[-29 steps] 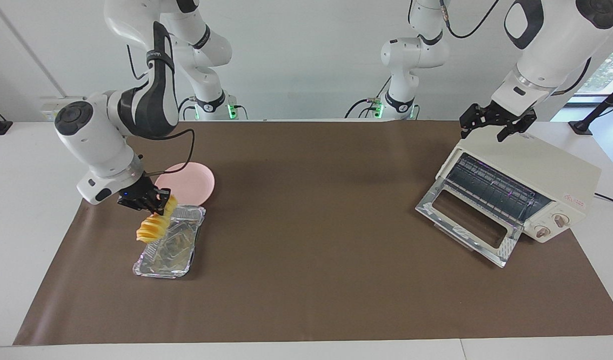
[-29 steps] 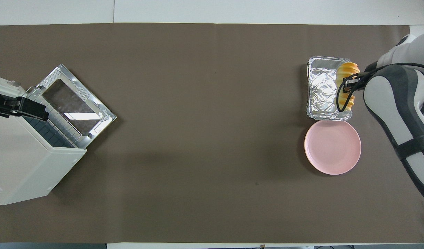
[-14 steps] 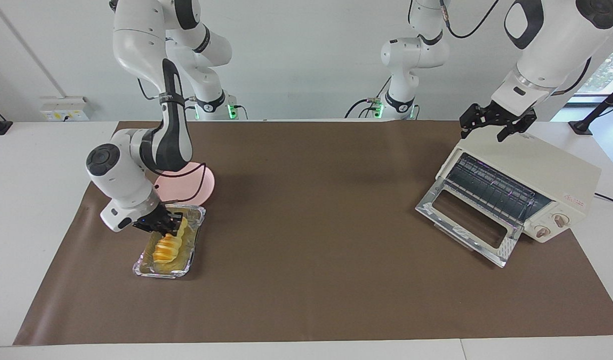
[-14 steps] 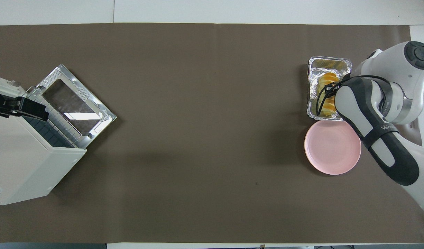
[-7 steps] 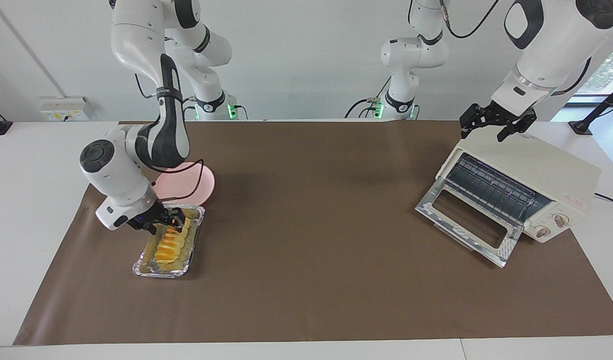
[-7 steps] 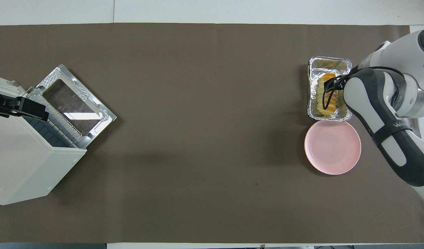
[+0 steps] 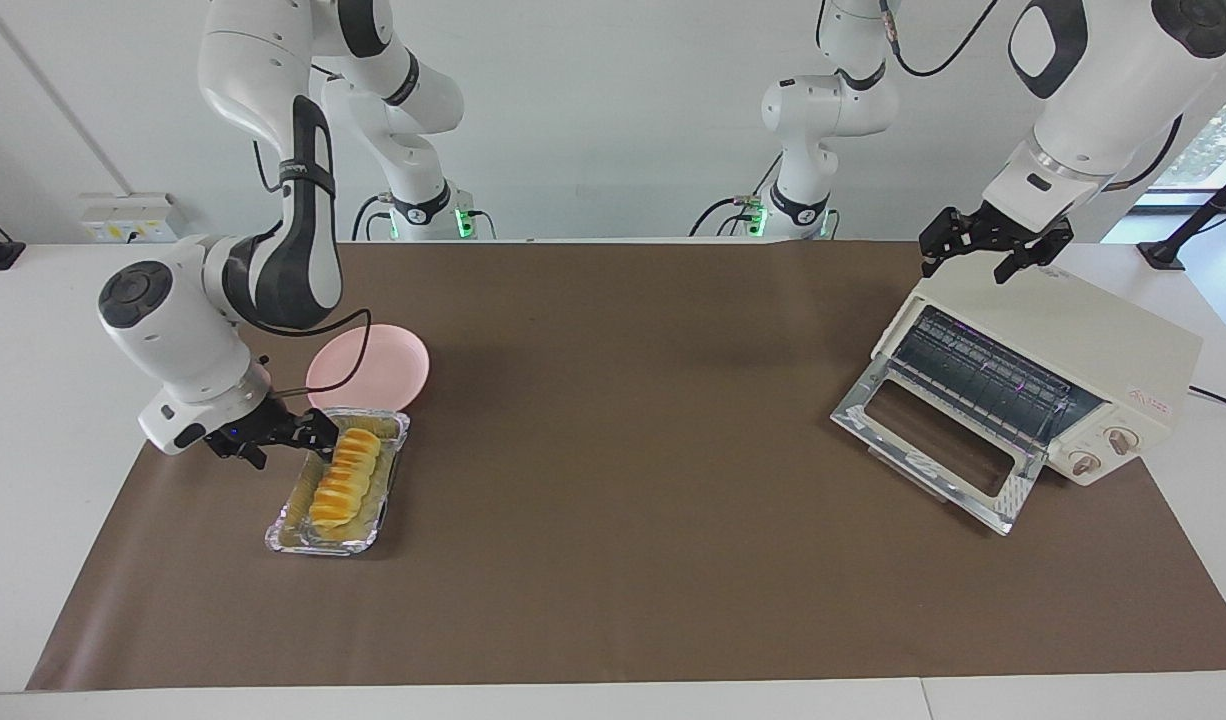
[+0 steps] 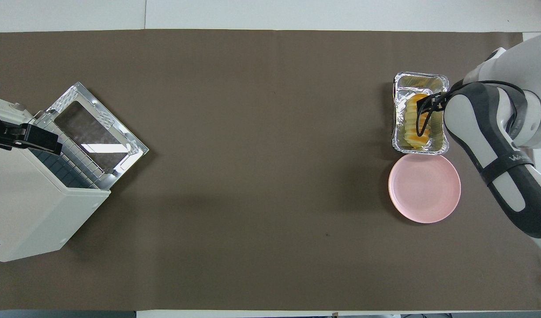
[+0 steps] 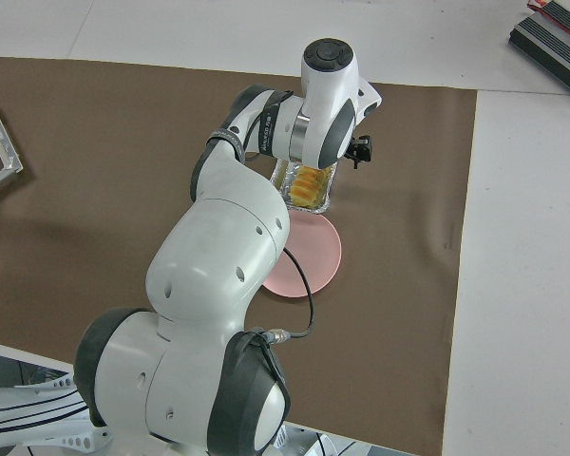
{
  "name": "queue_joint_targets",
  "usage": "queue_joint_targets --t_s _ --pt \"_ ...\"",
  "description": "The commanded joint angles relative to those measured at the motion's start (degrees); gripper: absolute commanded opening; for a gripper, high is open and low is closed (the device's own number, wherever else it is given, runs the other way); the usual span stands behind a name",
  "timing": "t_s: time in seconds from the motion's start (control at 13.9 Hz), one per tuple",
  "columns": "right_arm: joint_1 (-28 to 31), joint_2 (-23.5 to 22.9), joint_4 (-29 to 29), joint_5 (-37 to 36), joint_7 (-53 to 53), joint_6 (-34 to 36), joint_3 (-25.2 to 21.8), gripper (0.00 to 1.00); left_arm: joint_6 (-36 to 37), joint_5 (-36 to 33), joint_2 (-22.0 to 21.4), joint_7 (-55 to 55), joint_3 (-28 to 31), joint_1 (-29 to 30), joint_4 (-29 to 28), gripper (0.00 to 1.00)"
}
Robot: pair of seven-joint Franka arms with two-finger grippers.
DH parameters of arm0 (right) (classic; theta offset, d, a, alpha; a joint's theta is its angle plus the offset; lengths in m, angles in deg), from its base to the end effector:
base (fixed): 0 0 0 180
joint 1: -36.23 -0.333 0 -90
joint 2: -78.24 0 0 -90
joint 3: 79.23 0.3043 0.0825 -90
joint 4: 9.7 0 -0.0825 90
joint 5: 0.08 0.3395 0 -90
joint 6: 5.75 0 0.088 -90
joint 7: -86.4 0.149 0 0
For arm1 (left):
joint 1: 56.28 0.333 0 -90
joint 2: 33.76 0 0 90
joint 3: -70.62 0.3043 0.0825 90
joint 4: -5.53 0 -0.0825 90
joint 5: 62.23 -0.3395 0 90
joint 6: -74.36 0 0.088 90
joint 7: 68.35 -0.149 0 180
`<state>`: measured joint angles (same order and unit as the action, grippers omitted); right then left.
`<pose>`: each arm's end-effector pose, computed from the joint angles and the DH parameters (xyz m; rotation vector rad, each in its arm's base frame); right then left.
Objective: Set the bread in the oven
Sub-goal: 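Open the right gripper and grasp the foil tray rim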
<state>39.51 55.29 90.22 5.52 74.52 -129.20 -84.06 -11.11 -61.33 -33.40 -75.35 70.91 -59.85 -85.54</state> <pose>0.6096 -0.0757 0.3188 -3.0951 -0.0298 -0.0316 0.4970 -0.0309 0.5535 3.1058 -0.2800 -0.1615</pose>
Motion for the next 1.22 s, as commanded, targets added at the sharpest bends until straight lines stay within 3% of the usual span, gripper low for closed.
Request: queue_joint_targets --t_s 0.0,0.14,0.43,0.58,0.79,1.15 --pt "0.1 0.9 3.1 0.9 -0.9 -2.0 0.4 0.95 -0.9 -0.4 -1.5 -0.8 -0.6 0.8 -1.7 1.00" --pt "0.1 1.1 4.6 0.9 -0.9 -2.3 0.4 0.87 -0.9 -0.4 -1.5 -0.8 -0.6 0.8 -1.7 1.00" --pt "0.3 1.9 7.4 1.0 -1.2 -4.1 0.4 0.60 -0.9 -0.4 -1.5 -0.8 -0.6 0.8 -1.7 1.00" --pt "1.0 1.9 7.4 1.0 -1.4 -3.8 0.5 0.39 -0.9 -0.4 -1.5 -0.8 -0.6 0.8 -1.7 1.00" --pt "1.1 1.9 7.3 1.0 -1.4 -3.5 0.5 0.00 -0.9 -0.4 -1.5 -0.8 -0.6 0.8 -1.7 1.00" --pt "-0.1 1.9 3.2 1.1 -0.7 -3.0 1.7 0.00 -0.9 -0.4 -1.5 -0.8 -0.6 0.8 -1.7 1.00"
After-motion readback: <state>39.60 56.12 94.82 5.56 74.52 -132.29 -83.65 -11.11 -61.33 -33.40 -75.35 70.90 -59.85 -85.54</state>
